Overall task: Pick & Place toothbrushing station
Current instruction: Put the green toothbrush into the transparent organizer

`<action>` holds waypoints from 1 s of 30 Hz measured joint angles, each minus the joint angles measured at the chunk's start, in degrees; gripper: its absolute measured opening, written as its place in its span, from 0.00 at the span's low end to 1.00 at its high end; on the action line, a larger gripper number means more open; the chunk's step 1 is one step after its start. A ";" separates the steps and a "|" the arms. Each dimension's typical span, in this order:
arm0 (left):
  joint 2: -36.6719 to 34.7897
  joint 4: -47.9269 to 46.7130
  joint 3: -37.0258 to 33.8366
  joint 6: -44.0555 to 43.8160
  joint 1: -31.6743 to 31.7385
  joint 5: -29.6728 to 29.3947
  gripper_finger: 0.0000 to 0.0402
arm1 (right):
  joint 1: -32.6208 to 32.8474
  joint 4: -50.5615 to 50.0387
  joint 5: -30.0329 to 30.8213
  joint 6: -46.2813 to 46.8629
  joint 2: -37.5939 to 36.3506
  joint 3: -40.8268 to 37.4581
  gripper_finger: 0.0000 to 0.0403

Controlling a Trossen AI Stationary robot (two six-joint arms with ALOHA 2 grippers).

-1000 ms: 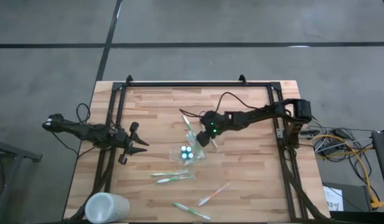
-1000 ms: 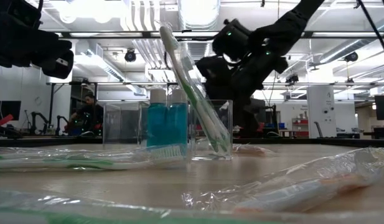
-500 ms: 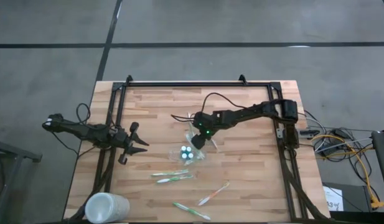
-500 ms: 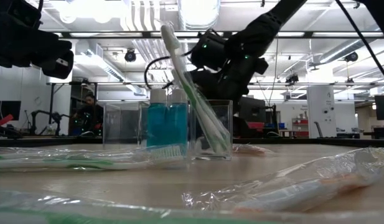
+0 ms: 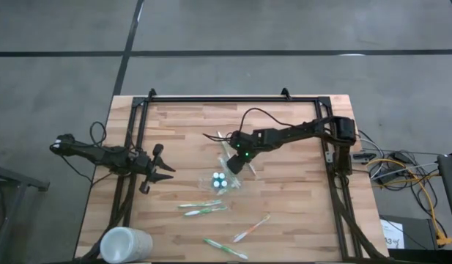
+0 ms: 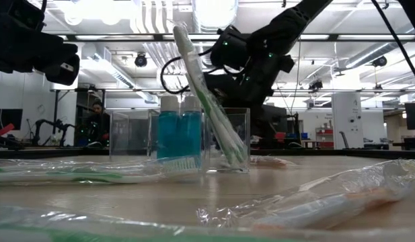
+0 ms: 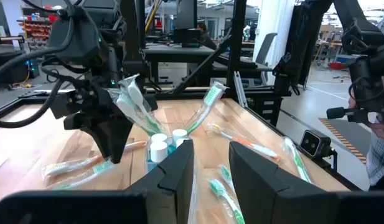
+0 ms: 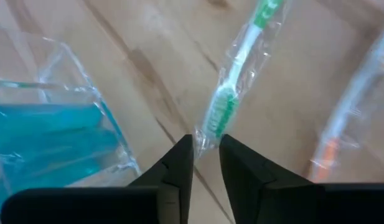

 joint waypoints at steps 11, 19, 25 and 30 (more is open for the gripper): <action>0.00 0.02 0.00 0.00 -0.01 0.01 0.27 | 0.06 0.54 3.69 0.23 -2.93 -2.32 0.09; 0.00 0.02 0.00 0.00 0.00 0.02 0.27 | 0.44 2.15 7.04 0.01 -5.92 -4.07 0.03; 0.00 0.02 0.00 0.00 -0.01 0.00 0.27 | 0.70 2.93 11.37 -0.33 -10.28 -6.94 0.02; 0.00 0.02 0.00 0.00 0.00 0.00 0.27 | 0.68 6.02 11.81 -1.68 -14.64 -10.25 0.02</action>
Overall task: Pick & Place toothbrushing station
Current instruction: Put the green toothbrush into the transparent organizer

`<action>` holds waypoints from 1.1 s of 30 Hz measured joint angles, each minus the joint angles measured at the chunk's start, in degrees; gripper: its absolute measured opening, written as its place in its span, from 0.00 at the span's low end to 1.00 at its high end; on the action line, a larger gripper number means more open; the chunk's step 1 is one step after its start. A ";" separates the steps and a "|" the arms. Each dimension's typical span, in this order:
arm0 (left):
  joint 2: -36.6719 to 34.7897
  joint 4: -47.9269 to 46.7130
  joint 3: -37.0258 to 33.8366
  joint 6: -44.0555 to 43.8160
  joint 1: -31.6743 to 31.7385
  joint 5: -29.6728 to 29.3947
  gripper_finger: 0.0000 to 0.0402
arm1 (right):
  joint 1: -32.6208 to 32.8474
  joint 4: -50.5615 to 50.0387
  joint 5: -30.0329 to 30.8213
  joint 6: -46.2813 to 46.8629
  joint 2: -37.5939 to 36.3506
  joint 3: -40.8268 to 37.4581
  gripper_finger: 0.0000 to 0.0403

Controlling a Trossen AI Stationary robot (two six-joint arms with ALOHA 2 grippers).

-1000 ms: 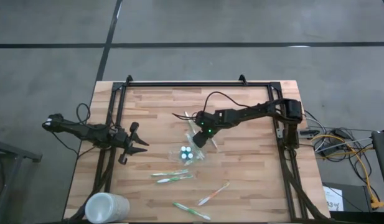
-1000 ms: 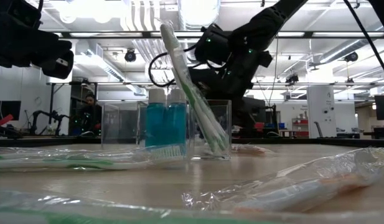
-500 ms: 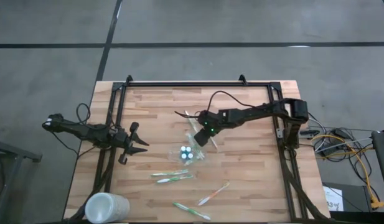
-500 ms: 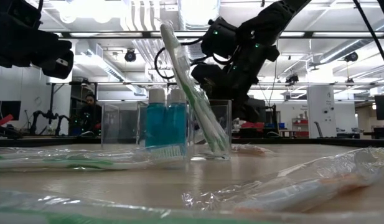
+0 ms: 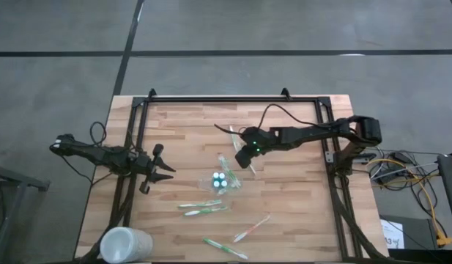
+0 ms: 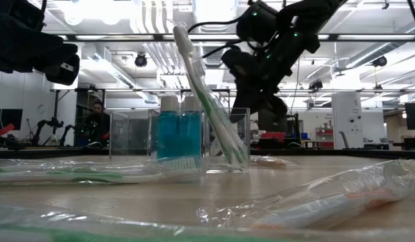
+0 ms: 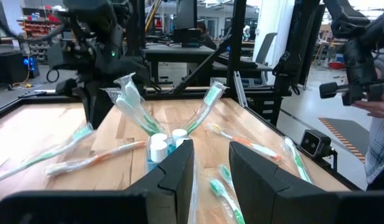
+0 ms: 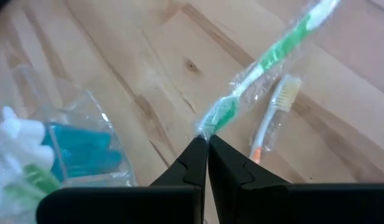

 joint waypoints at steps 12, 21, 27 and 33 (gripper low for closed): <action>0.00 0.00 0.00 0.00 0.00 0.00 0.27 | 0.13 5.05 -1.68 -5.85 -11.65 -5.43 0.02; 0.00 0.00 0.00 0.00 0.00 0.01 0.27 | 0.36 10.93 -1.65 -9.92 -18.67 -8.35 0.02; 0.00 0.00 0.00 0.00 0.01 0.02 0.27 | 1.46 20.62 -1.84 -9.65 -22.31 -11.84 0.02; 0.00 0.00 0.00 0.00 -0.01 0.02 0.27 | 1.97 20.53 -3.73 -3.67 -23.43 -12.22 0.02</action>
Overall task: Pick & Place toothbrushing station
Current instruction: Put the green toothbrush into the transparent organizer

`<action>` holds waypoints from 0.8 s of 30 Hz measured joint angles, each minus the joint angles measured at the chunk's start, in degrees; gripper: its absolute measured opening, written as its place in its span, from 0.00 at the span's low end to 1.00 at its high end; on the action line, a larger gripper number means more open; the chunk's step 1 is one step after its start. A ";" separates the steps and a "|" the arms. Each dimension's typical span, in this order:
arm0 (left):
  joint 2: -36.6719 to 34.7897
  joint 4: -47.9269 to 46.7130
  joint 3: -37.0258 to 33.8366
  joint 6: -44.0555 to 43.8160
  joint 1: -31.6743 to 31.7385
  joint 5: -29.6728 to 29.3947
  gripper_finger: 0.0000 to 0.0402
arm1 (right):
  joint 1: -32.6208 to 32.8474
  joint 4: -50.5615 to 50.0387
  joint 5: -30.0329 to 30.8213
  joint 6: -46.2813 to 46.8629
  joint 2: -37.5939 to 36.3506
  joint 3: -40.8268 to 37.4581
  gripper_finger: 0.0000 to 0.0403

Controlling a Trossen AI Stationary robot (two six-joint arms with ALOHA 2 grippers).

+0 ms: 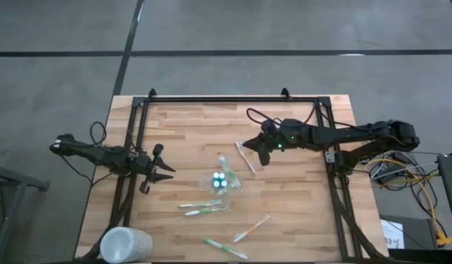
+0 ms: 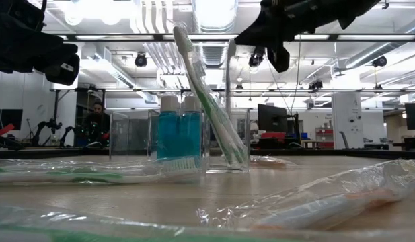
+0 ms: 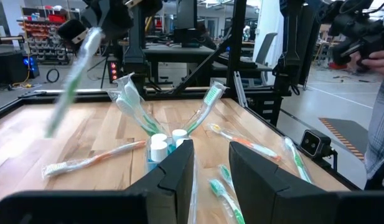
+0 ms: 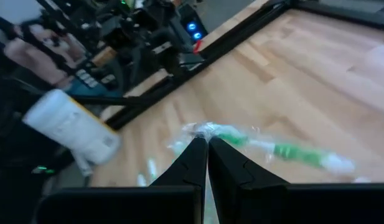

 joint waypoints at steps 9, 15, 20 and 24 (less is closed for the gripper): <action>0.00 0.00 0.00 0.00 0.01 -0.02 0.27 | 0.02 0.09 -5.16 11.47 -4.41 0.00 0.02; 0.00 0.01 0.00 0.00 0.00 -0.02 0.27 | 0.02 1.32 -9.20 17.34 -8.18 0.13 0.02; 0.00 0.00 0.00 0.00 0.01 -0.02 0.27 | 0.02 3.04 -13.08 23.18 -8.87 0.13 0.02; 0.00 0.00 0.00 0.00 0.00 -0.01 0.27 | 0.04 6.19 -16.44 26.51 -8.72 0.13 0.02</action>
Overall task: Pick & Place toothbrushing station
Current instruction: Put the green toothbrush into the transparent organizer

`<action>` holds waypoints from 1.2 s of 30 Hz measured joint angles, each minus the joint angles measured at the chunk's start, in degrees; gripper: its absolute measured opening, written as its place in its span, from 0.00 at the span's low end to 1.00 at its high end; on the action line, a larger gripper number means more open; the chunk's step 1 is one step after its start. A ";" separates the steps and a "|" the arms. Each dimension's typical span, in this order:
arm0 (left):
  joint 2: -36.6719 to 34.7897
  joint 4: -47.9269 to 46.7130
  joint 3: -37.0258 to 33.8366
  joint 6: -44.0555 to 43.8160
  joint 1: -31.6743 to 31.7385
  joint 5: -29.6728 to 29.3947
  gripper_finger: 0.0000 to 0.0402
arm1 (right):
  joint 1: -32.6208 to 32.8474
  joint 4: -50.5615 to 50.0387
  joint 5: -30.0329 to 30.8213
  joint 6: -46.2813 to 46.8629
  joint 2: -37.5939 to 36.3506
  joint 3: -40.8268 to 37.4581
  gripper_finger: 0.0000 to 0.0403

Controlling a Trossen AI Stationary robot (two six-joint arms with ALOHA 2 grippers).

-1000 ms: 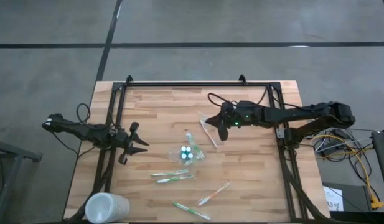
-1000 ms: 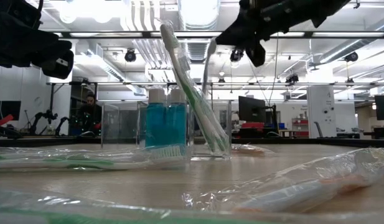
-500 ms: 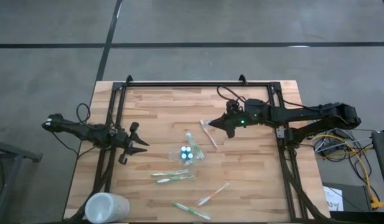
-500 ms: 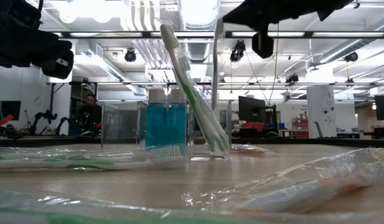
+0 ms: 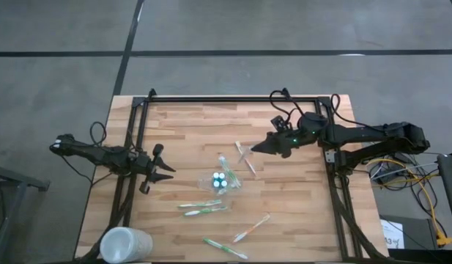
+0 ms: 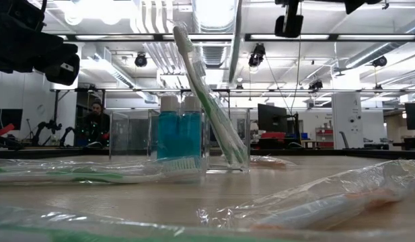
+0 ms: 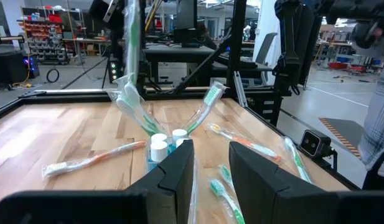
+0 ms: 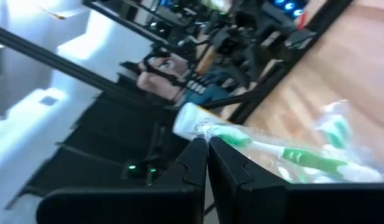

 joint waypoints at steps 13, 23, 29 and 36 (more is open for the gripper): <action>0.00 0.02 0.00 0.00 0.01 0.00 0.27 | 5.28 3.09 -1.47 6.06 2.81 0.00 0.02; 0.00 0.02 0.00 0.00 0.01 0.00 0.27 | 9.88 3.76 -1.06 9.12 4.47 0.26 0.02; 0.00 0.02 0.00 0.00 0.01 0.00 0.27 | 10.49 3.65 0.32 8.94 7.17 0.26 0.02; 0.00 0.02 0.00 0.00 0.01 0.00 0.27 | 10.47 3.65 0.34 8.69 10.76 0.26 0.02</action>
